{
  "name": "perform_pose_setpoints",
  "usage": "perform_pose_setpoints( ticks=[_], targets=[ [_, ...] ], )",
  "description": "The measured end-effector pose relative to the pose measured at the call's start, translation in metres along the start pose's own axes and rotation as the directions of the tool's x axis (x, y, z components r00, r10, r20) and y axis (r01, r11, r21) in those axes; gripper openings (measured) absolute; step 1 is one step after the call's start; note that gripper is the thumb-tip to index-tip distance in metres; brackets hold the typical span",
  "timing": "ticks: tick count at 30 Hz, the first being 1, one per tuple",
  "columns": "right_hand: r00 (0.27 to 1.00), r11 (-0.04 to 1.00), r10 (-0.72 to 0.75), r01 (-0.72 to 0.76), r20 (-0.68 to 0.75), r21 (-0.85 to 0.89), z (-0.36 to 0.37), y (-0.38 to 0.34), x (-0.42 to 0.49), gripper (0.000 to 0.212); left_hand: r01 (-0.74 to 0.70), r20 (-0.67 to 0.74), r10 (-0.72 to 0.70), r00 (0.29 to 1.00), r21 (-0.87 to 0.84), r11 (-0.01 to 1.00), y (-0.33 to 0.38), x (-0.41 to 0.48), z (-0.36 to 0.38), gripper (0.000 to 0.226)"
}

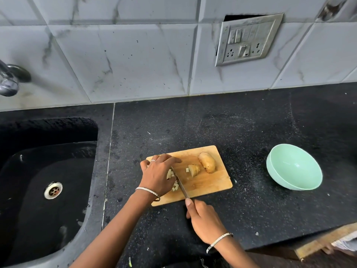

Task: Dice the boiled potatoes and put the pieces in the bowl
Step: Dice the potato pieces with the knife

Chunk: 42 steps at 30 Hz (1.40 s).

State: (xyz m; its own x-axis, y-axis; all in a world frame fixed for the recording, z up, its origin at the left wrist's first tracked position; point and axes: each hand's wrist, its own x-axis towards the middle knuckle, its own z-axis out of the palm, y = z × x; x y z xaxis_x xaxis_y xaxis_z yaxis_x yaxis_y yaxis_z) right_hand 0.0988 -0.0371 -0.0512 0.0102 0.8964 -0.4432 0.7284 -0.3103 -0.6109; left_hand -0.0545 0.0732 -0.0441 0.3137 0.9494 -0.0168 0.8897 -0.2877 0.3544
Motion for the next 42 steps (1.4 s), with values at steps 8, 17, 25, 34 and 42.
perform_pose_setpoints(
  ticks=[8, 17, 25, 34, 42],
  targets=[
    [0.986, 0.991, -0.005, -0.017, -0.166, -0.129, -0.013, 0.013, 0.000, 0.048, -0.020, -0.010, 0.020, 1.000, 0.018, 1.000, -0.003, 0.005, -0.001, 0.044],
    [0.993, 0.986, 0.025, -0.044, -0.112, -0.162, -0.007, 0.009, -0.004, 0.044, -0.009, -0.069, 0.007, 0.998, -0.024, 1.000, 0.007, 0.008, 0.003, 0.033],
    [0.988, 0.998, -0.001, -0.010, -0.157, -0.067, -0.016, 0.011, -0.004, 0.045, 0.062, -0.115, -0.083, 0.990, -0.171, 0.983, 0.008, 0.014, 0.004, 0.025],
    [0.998, 0.973, 0.022, -0.007, -0.061, 0.231, -0.027, 0.014, -0.008, 0.046, 0.188, -0.160, -0.209, 0.965, -0.137, 0.973, -0.004, 0.010, 0.007, 0.028],
    [0.971, 0.961, 0.109, -0.047, -0.213, 0.274, -0.036, 0.035, -0.001, 0.046, 0.083, -0.050, -0.086, 0.995, -0.073, 0.994, 0.019, 0.016, 0.010, 0.030]
  ],
)
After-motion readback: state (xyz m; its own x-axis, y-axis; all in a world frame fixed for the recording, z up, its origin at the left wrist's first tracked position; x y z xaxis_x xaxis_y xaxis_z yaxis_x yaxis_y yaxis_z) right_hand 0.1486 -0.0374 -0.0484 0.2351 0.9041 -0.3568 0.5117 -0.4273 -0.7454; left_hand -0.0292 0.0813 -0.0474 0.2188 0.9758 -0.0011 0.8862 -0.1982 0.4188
